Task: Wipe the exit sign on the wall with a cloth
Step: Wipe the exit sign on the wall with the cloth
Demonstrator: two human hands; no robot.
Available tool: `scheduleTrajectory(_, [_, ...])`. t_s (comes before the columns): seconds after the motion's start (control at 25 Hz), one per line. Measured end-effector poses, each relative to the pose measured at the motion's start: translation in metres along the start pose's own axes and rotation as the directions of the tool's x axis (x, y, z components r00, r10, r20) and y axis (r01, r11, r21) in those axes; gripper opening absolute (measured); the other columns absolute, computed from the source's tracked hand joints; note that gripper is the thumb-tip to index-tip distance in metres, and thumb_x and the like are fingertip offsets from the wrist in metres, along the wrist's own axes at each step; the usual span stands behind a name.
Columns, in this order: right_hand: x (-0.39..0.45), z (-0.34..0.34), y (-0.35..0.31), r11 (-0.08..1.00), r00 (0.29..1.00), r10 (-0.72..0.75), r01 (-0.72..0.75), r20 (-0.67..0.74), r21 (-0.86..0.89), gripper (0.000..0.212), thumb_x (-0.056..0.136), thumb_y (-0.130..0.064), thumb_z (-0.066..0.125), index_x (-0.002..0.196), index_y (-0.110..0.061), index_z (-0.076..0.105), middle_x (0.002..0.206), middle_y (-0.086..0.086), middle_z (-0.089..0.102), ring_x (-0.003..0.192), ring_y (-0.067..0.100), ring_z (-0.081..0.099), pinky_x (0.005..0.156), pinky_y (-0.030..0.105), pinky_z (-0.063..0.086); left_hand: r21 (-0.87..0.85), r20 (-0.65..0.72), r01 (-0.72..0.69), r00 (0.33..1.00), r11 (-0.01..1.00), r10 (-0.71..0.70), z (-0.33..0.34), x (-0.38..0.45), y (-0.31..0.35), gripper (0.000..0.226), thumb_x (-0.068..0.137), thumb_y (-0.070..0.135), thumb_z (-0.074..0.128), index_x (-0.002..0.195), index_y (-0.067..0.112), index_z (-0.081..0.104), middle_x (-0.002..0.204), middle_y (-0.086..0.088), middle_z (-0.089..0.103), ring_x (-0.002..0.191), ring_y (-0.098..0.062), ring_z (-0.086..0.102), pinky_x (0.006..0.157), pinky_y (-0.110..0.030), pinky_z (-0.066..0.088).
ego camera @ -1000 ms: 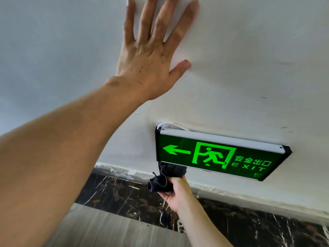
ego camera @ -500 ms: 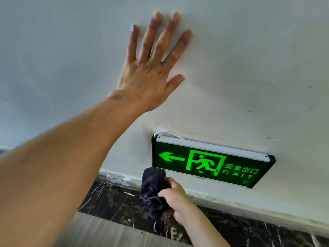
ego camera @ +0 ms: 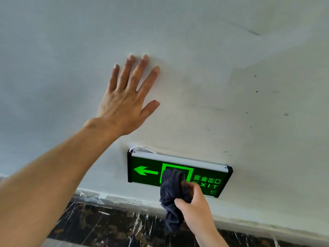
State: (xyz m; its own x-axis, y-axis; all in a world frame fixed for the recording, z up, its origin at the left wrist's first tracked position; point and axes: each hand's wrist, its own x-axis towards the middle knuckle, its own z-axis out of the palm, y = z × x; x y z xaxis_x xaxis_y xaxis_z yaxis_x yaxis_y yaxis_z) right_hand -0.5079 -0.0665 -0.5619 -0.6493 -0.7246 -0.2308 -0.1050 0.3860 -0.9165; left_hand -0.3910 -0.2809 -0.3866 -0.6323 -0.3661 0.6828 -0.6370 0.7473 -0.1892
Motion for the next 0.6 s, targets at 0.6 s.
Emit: scheduleTrajectory(0.6, [-0.021, -0.033, -0.04, 0.944, 0.982, -0.139, 0.091, 0.131, 0.317, 0.026, 0.08, -0.005, 0.073, 0.094, -0.025, 0.067, 0.094, 0.001, 0.076, 0.084, 0.02, 0.074, 0.065, 0.03, 0.057, -0.692, 0.706, 0.7, 0.707, -0.177, 0.035, 0.02, -0.142, 0.086, 0.044, 0.083, 0.022, 0.072, 0.125, 0.021, 0.059, 0.116, 0.0, 0.071, 0.11, -0.014, 0.064, 0.086, -0.023, 0.052])
